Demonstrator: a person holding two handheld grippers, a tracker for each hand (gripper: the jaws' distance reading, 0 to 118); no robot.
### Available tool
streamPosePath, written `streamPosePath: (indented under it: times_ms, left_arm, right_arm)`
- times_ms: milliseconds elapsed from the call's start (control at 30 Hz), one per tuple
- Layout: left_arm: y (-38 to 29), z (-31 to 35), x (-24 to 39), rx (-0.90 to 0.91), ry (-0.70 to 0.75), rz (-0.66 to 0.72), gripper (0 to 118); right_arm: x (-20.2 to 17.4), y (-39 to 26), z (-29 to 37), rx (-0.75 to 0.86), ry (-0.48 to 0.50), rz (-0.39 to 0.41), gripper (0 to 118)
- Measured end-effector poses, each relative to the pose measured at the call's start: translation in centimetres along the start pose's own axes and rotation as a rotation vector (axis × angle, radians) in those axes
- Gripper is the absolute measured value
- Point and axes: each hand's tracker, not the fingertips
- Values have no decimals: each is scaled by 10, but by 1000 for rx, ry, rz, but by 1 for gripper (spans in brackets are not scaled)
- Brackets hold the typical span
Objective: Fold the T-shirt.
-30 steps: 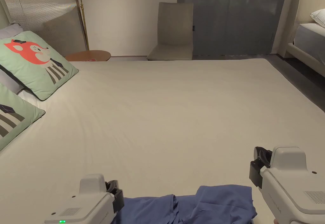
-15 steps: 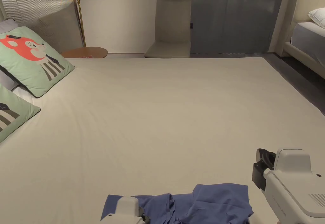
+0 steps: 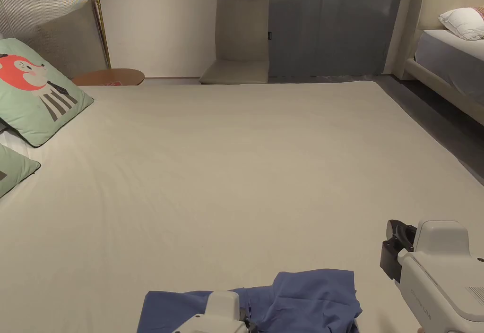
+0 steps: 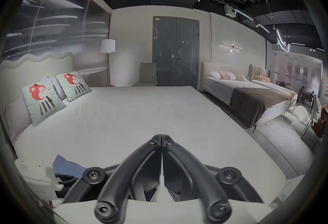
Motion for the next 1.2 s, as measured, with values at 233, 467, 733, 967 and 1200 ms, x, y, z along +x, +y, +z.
streamPosePath:
  times_ms: [233, 467, 733, 967, 1200]
  left_arm:
    - [33, 35, -87, 40, -253, 348, 0]
    - [38, 68, -172, 17, -344, 527, 98]
    - [7, 53, -233, -108, -337, 606, 109]
    - [-11, 39, -229, -170, -399, 651, 80]
    - [-20, 30, -202, -169, -340, 575, 16]
  right_arm:
    - [-10, 5, 2, 14, 25, 6, 0]
    - [-20, 6, 3, 17, 46, 8, 0]
    - [-31, 5, 0, 1, 56, 29, 0]
    - [-32, 3, -5, -18, 53, 41, 0]
    - [-34, 0, -9, -27, 58, 37, 0]
